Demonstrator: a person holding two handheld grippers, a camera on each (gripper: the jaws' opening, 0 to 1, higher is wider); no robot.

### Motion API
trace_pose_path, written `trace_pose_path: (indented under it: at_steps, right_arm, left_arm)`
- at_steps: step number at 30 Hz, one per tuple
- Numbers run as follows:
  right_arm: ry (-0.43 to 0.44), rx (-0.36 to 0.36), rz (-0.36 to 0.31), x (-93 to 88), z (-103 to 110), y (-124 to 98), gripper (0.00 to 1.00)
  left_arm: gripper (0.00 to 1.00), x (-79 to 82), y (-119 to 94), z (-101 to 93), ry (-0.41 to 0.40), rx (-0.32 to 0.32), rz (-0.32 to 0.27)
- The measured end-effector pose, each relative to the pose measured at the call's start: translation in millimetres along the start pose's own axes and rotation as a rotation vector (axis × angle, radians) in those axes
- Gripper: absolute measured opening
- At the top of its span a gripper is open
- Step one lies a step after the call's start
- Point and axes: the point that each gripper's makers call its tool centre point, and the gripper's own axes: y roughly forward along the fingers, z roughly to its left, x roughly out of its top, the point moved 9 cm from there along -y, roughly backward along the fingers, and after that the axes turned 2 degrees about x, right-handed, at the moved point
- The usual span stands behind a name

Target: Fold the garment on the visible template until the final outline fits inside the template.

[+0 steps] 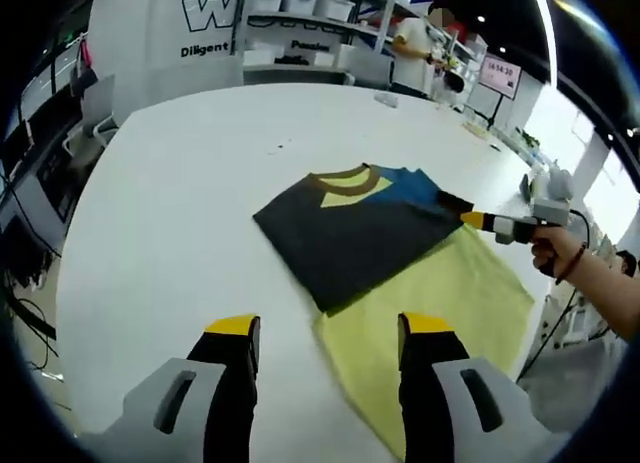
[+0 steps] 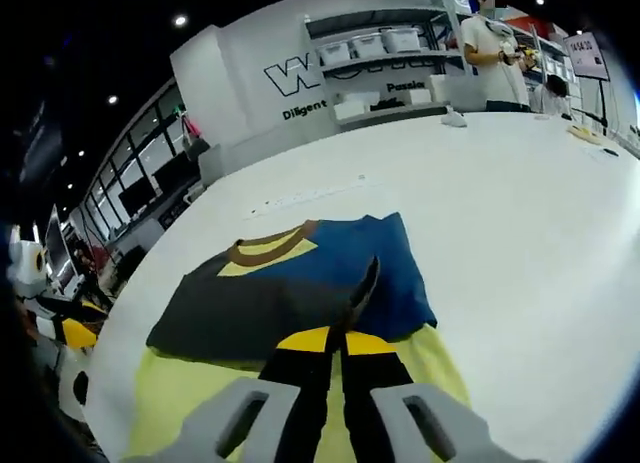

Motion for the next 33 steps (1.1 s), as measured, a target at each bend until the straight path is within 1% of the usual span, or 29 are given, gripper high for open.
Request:
trace_pose_path:
  at_steps: [3, 7, 8, 10, 13, 16, 18, 19, 20, 21, 22, 23, 24, 26, 29, 31, 33]
  right_arm:
    - [0.022, -0.01, 0.024, -8.1, -4, -2, 0.0]
    - [0.028, -0.033, 0.033, -13.5, -10, -6, 0.0]
    - [0.041, -0.038, 0.035, -15.4, -12, -8, 0.0]
    - [0.05, -0.045, 0.036, -16.2, -15, -9, 0.0]
    - [0.04, -0.07, 0.031, -16.9, -20, -13, 0.0]
    - [0.059, -0.076, 0.014, -16.2, -24, -17, 0.08]
    - [0.073, -0.073, 0.002, -15.1, -24, -18, 0.14]
    - [0.088, -0.069, -0.054, -11.1, -24, -20, 0.18]
    - [0.091, -0.064, -0.071, -9.7, -23, -21, 0.23]
    - [0.097, -0.051, -0.086, -8.0, -22, -24, 0.29]
    - [0.12, -0.038, -0.115, -5.2, -22, -25, 0.35]
    - [0.114, -0.026, -0.123, -4.0, -21, -27, 0.44]
    - [0.113, -0.026, -0.122, -3.9, -21, -27, 0.5]
    - [0.09, -0.024, -0.123, -2.6, -21, -27, 0.58]
    - [0.069, -0.017, -0.101, -3.9, -20, -28, 0.59]
    - [0.053, -0.014, -0.063, -5.9, -21, -26, 0.58]
    - [0.047, -0.021, -0.059, -5.8, -23, -24, 0.57]
  left_arm:
    - [0.52, -0.9, 0, 0.1, 0.001, 0.002, 0.005]
    - [0.52, -2.1, -1, 0.2, -0.001, 0.001, 0.007]
    - [0.52, -2.6, -1, 0.3, -0.001, 0.003, 0.011]
    - [0.52, -2.9, -1, 0.2, -0.002, 0.004, 0.012]
    - [0.53, -3.6, -1, -1.2, -0.009, -0.002, 0.016]
    - [0.53, -4.0, -1, -2.2, -0.01, -0.004, 0.017]
    - [0.53, -5.0, -1, -3.2, -0.01, -0.004, 0.015]
    - [0.53, -5.6, -1, -3.8, -0.002, -0.002, 0.012]
    - [0.55, -5.8, -1, -4.0, 0.01, 0.0, 0.01]
    - [0.57, -6.4, -1, -4.2, 0.038, 0.013, 0.004]
    - [0.61, -7.0, -2, -4.8, 0.047, 0.016, 0.001]
    - [0.64, -7.5, -2, -5.6, 0.054, 0.016, -0.011]
    - [0.66, -7.5, -2, -5.8, 0.052, 0.013, -0.017]
    - [0.65, -8.3, -2, -6.4, 0.029, 0.001, -0.024]
    - [0.63, -10.5, 2, -5.4, 0.011, 0.011, -0.033]
    - [0.61, -11.6, 5, -5.3, 0.003, 0.013, -0.031]
    - [0.59, -13.0, 9, -5.5, -0.008, 0.012, -0.027]
